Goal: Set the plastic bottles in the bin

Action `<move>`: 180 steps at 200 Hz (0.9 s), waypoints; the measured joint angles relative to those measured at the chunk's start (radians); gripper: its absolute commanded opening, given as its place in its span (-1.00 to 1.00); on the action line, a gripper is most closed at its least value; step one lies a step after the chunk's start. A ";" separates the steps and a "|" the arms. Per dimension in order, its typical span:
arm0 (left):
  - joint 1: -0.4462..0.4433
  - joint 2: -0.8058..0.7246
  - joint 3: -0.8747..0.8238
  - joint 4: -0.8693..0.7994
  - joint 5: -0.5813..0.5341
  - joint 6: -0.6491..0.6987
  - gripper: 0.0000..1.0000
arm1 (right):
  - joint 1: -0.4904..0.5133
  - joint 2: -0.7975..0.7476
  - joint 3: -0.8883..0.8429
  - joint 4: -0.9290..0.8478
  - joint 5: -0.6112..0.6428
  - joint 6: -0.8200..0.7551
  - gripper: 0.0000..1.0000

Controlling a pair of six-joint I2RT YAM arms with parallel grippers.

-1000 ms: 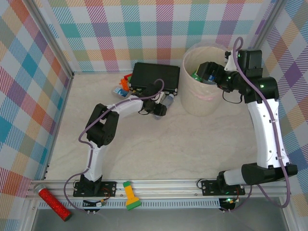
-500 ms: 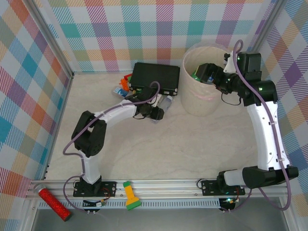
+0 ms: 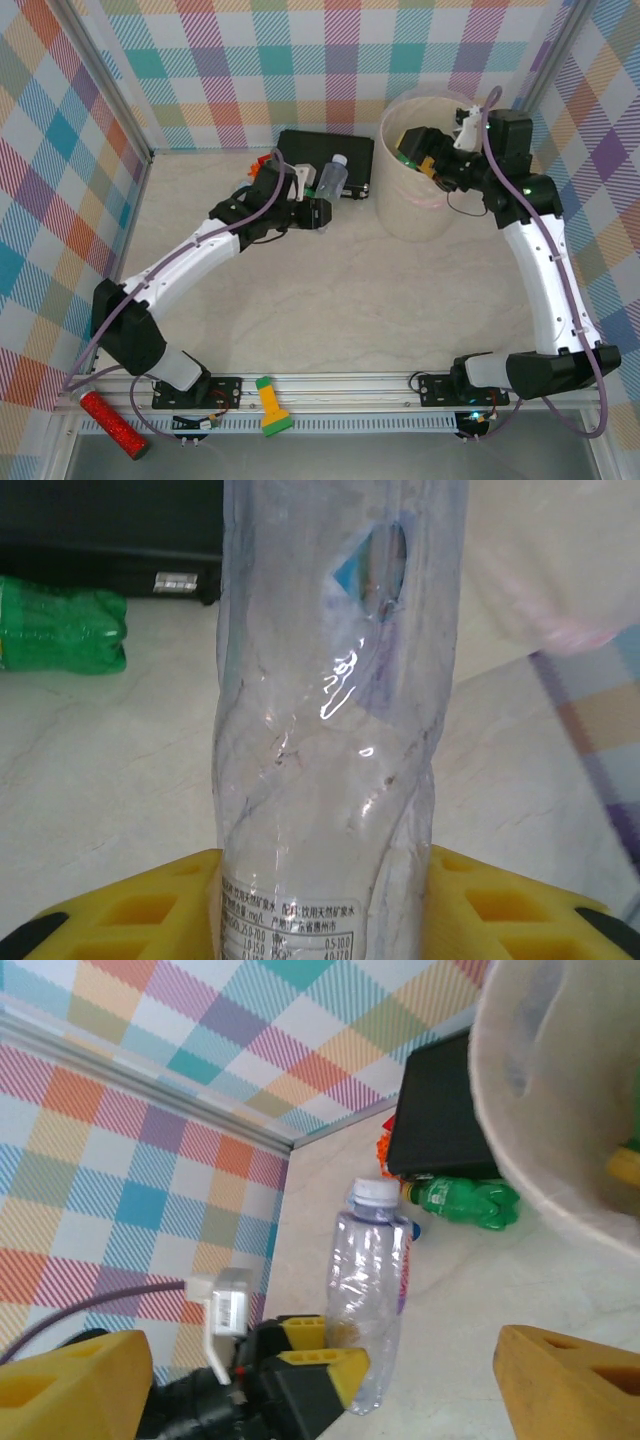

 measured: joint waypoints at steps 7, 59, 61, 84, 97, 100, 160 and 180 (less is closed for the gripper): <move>0.000 -0.012 0.010 0.004 0.004 -0.020 -0.09 | 0.024 0.003 0.000 0.007 0.000 0.005 0.65; -0.002 -0.077 0.046 0.059 0.032 -0.130 -0.08 | 0.187 0.089 0.000 0.090 0.012 0.053 0.53; -0.003 -0.081 0.046 0.060 0.033 -0.134 -0.08 | 0.192 0.095 0.000 0.092 0.013 0.053 0.53; -0.009 -0.109 0.046 0.073 0.040 -0.166 -0.08 | 0.235 0.151 0.000 0.113 0.034 0.071 0.52; -0.011 -0.123 0.046 0.073 0.042 -0.178 -0.08 | 0.253 0.178 0.002 0.118 0.043 0.079 0.51; -0.012 -0.127 0.046 0.073 0.042 -0.182 -0.08 | 0.258 0.186 0.003 0.120 0.047 0.078 0.51; -0.015 -0.149 0.040 0.073 0.051 -0.229 -0.08 | 0.318 0.282 0.106 0.155 0.057 0.095 0.51; -0.021 -0.150 0.038 0.073 0.069 -0.229 -0.08 | 0.337 0.296 0.113 0.166 0.056 0.100 0.50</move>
